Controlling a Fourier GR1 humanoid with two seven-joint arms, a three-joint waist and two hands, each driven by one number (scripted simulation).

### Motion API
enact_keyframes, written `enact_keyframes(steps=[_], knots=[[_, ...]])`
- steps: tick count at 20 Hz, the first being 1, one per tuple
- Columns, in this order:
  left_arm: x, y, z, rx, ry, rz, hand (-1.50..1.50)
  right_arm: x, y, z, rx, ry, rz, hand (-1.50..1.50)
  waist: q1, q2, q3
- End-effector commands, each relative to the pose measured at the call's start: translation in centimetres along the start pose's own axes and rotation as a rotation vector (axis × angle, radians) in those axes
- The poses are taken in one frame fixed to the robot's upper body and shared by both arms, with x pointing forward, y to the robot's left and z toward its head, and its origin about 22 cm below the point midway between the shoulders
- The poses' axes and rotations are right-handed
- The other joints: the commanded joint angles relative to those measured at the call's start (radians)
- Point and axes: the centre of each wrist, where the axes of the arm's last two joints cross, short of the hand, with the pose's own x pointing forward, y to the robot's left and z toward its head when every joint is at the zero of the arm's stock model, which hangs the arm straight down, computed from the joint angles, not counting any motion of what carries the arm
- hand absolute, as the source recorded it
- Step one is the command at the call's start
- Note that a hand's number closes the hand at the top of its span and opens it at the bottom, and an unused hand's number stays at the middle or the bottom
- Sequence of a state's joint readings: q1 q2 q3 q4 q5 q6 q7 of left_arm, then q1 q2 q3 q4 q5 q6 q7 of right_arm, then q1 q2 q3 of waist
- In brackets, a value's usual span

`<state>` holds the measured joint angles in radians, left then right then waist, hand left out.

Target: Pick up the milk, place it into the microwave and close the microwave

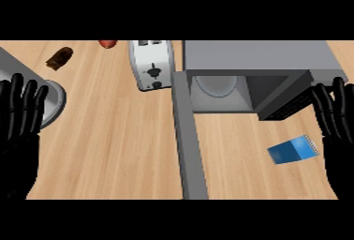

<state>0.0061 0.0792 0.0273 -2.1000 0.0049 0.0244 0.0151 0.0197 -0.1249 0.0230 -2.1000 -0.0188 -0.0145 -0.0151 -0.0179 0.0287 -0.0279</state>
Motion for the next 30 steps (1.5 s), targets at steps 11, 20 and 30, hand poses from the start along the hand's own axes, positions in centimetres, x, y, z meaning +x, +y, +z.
enact_keyframes(steps=[11, 20, 30], knots=[[0.2, -0.8, 3.6, 0.112, 0.139, 0.229, -1.50, 3.3, -11.0, 5.0, 0.196, 0.140, -0.079, -1.50, 0.010, -0.033, 0.028], [-2.3, -0.8, 9.8, 0.094, 0.171, 0.258, -1.50, 0.0, -14.3, 7.5, 0.165, 0.210, -0.089, -1.50, 0.022, -0.030, 0.028], [-1.1, -1.2, 13.4, 0.087, 0.172, 0.256, -1.50, -6.1, -12.7, 11.4, 0.125, 0.249, -0.135, -1.50, 0.025, -0.031, 0.028]])
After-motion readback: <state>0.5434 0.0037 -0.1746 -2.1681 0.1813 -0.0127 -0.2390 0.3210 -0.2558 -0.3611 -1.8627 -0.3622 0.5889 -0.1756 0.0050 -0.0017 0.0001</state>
